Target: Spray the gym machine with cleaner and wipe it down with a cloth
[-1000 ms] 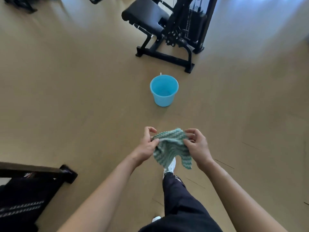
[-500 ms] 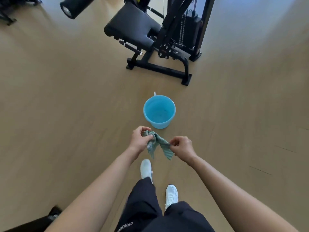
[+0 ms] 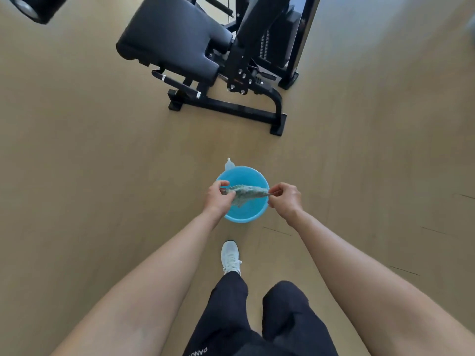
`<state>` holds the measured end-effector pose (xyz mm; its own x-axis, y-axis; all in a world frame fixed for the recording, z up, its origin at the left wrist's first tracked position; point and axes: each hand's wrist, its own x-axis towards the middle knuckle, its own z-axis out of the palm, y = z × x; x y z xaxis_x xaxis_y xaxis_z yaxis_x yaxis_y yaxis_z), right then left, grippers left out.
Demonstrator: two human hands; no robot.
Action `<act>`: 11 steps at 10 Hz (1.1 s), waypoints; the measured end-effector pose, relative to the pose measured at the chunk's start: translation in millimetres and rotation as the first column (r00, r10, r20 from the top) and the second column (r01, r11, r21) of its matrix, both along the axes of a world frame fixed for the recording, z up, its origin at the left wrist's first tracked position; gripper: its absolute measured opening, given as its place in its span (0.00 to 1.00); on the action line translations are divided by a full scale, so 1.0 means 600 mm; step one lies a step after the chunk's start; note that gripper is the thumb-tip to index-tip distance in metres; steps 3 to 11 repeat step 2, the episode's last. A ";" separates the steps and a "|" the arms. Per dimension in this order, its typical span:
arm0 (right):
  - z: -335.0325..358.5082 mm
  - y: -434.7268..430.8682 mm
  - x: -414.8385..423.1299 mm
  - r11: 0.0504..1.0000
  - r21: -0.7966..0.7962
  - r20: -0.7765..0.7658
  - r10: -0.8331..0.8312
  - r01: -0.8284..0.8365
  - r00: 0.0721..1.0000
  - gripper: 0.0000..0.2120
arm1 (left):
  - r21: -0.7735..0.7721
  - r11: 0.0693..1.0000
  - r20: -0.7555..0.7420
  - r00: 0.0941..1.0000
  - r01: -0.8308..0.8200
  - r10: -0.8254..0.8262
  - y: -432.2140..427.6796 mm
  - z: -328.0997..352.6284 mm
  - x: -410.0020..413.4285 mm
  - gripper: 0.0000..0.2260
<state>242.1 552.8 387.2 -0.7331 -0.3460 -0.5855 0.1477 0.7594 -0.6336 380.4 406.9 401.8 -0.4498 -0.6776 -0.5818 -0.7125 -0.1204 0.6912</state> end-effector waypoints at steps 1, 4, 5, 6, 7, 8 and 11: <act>-0.043 -0.026 -0.033 0.996 0.069 0.176 0.035 -0.048 0.984 0.19 | 0.085 0.995 0.105 0.993 0.048 -0.057 -0.043 -0.017 -0.019 0.28; -0.072 -0.027 -0.052 0.992 0.119 0.288 -0.004 -0.032 0.958 0.20 | 0.103 0.989 0.263 0.956 0.103 -0.127 -0.069 -0.035 -0.022 0.21; -0.072 -0.027 -0.052 0.992 0.119 0.288 -0.004 -0.032 0.958 0.20 | 0.103 0.989 0.263 0.956 0.103 -0.127 -0.069 -0.035 -0.022 0.21; -0.072 -0.027 -0.052 0.992 0.119 0.288 -0.004 -0.032 0.958 0.20 | 0.103 0.989 0.263 0.956 0.103 -0.127 -0.069 -0.035 -0.022 0.21; -0.072 -0.027 -0.052 0.992 0.119 0.288 -0.004 -0.032 0.958 0.20 | 0.103 0.989 0.263 0.956 0.103 -0.127 -0.069 -0.035 -0.022 0.21; -0.072 -0.027 -0.052 0.992 0.119 0.288 -0.004 -0.032 0.958 0.20 | 0.103 0.989 0.263 0.956 0.103 -0.127 -0.069 -0.035 -0.022 0.21; -0.072 -0.027 -0.052 0.992 0.119 0.288 -0.004 -0.032 0.958 0.20 | 0.103 0.989 0.263 0.956 0.103 -0.127 -0.069 -0.035 -0.022 0.21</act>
